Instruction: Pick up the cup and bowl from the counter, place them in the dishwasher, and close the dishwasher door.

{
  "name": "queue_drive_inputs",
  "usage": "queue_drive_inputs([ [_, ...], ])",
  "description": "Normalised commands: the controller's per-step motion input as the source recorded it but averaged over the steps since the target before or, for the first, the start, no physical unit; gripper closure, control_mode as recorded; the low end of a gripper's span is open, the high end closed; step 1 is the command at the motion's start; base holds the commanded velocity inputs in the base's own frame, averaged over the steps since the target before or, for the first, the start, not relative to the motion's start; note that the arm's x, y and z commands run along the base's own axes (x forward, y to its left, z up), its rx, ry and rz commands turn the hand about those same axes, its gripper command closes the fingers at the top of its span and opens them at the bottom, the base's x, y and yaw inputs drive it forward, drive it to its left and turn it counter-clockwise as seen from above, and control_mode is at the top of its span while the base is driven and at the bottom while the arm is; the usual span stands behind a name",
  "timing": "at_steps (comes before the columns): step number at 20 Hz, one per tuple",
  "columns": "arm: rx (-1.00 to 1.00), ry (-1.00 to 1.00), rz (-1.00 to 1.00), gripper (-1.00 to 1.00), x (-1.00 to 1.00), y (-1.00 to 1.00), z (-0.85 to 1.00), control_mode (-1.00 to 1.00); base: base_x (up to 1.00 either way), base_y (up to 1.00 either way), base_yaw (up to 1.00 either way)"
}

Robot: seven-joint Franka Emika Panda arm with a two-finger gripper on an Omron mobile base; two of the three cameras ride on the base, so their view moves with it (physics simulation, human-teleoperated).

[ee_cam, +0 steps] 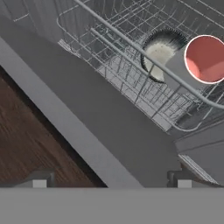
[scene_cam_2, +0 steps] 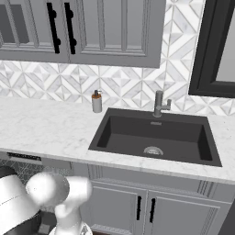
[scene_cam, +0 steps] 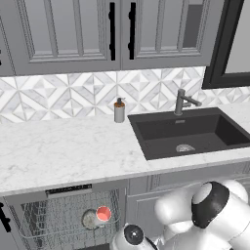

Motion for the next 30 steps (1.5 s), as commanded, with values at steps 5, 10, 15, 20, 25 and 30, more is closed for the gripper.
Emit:
queue_drive_inputs([
  [5,-0.03,-0.24,-0.15,-1.0,-1.0,0.73,0.24,-1.0,0.0,0.0,0.0],
  [10,0.0,-0.07,-0.05,-1.0,-1.0,0.36,0.57,-1.0,0.0,0.0,0.0],
  [15,-0.01,-0.34,0.0,-1.0,-1.0,0.79,-0.24,-1.0,0.0,0.0,0.0],
  [20,-0.08,-0.28,-0.01,-1.0,-1.0,0.75,-0.24,-1.0,0.0,0.0,0.0],
  [25,-0.27,-0.37,0.01,-1.0,-0.49,0.17,-0.94,-1.0,0.0,0.0,0.0],
  [30,-0.39,-0.41,0.03,-1.0,-0.01,0.34,-0.94,-1.0,0.0,0.0,0.0],
])
